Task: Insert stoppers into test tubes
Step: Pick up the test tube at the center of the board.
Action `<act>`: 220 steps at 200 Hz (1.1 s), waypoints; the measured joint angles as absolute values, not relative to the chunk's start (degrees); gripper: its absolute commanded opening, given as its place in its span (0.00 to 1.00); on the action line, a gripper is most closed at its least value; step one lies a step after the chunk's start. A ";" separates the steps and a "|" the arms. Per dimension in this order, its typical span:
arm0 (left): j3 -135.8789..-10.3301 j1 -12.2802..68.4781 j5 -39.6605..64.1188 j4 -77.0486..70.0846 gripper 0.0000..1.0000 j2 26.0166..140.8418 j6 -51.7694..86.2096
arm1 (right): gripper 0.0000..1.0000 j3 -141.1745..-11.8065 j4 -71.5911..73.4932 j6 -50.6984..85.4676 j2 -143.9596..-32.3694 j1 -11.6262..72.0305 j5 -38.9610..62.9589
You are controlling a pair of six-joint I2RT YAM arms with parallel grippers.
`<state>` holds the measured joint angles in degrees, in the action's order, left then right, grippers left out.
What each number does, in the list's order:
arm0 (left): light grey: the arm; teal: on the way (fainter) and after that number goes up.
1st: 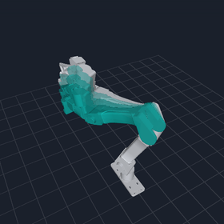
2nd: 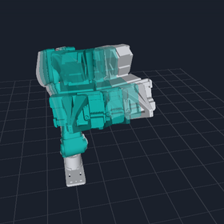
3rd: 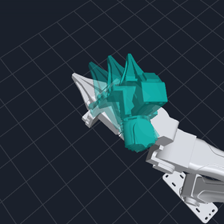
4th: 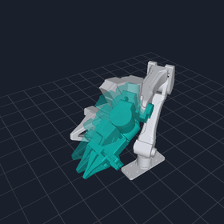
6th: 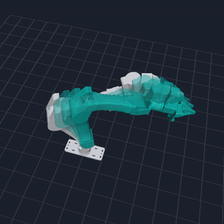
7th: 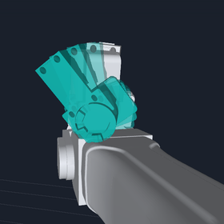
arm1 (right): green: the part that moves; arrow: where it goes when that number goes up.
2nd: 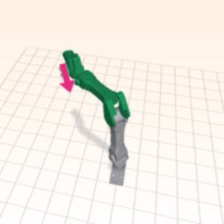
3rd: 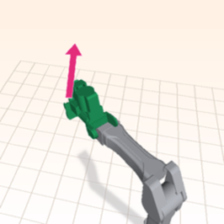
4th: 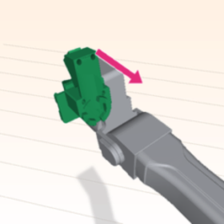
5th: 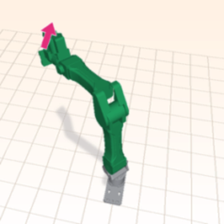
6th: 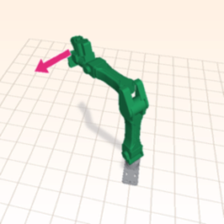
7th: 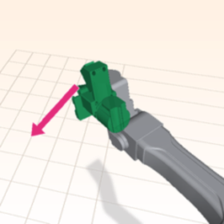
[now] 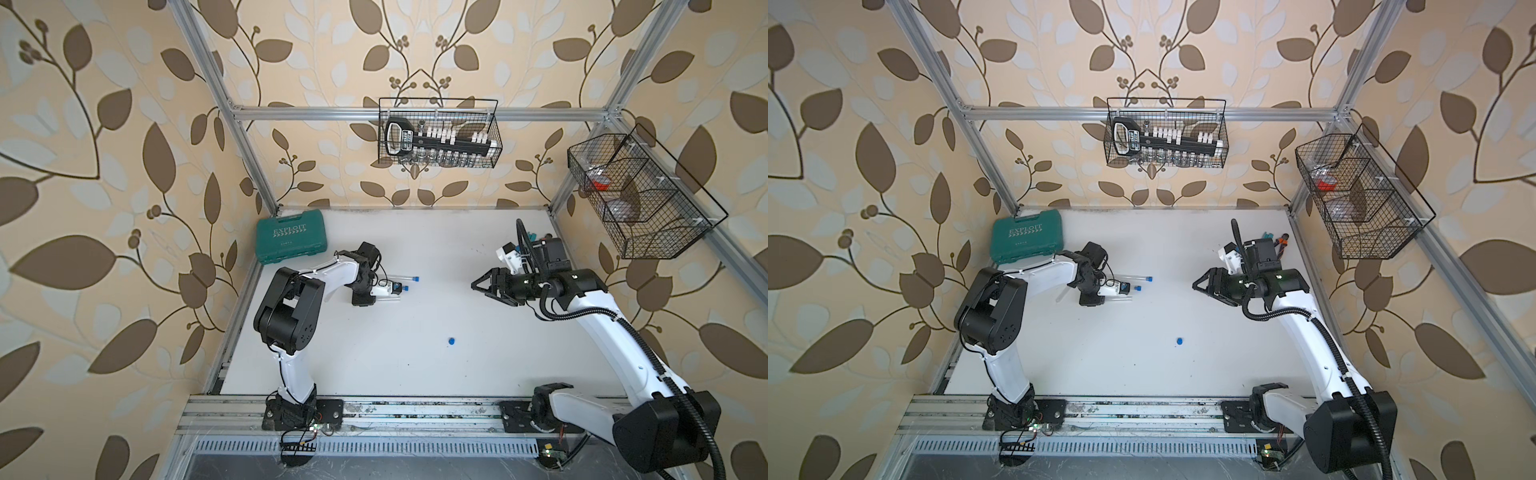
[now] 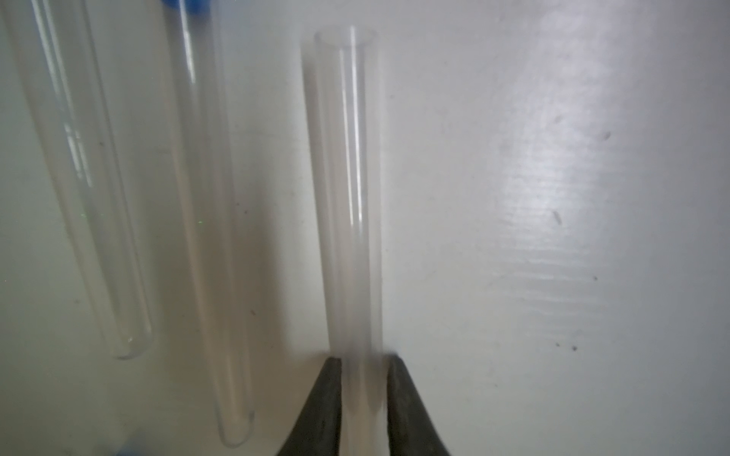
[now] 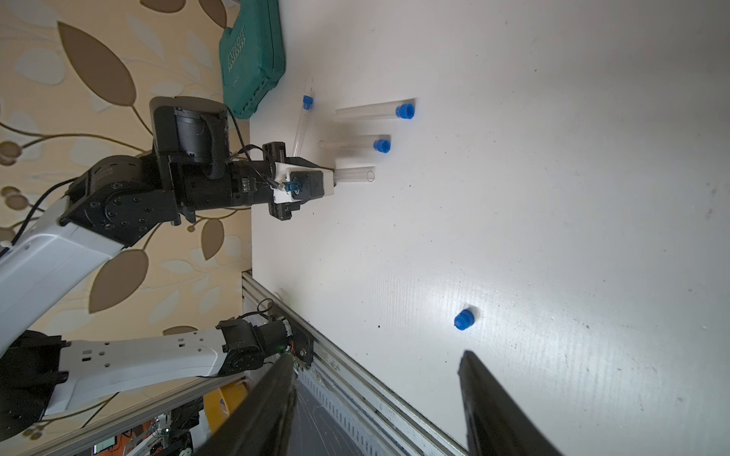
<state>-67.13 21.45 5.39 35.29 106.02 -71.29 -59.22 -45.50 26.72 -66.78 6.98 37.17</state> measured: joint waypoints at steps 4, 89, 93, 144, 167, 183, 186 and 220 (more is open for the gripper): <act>-67.13 21.45 5.39 35.31 0.19 106.04 -71.26 | 0.63 -59.22 -45.50 26.72 -66.78 6.98 37.21; -67.22 21.45 5.50 35.20 0.09 106.06 -70.24 | 0.62 -59.13 -45.87 26.46 -66.78 6.98 37.95; -67.22 21.45 5.52 35.16 0.09 106.06 -70.22 | 0.62 -59.13 -45.93 26.39 -66.78 6.98 37.95; -65.25 21.41 6.20 32.49 0.06 104.79 -69.58 | 0.62 -59.13 -46.59 25.98 -66.81 6.98 37.93; -64.29 21.39 7.51 32.12 0.07 103.79 -68.82 | 0.62 -59.13 -46.87 25.80 -67.00 6.98 37.98; -64.05 21.37 8.86 32.25 0.07 102.43 -68.53 | 0.61 -59.13 -46.98 25.63 -67.53 7.01 38.41; -64.05 21.37 9.06 32.29 0.07 102.08 -68.49 | 0.60 -59.13 -46.96 25.61 -67.66 7.01 38.46; -64.03 21.37 12.95 32.10 0.07 95.79 -67.44 | 0.58 -59.13 -46.65 25.78 -69.28 8.54 39.38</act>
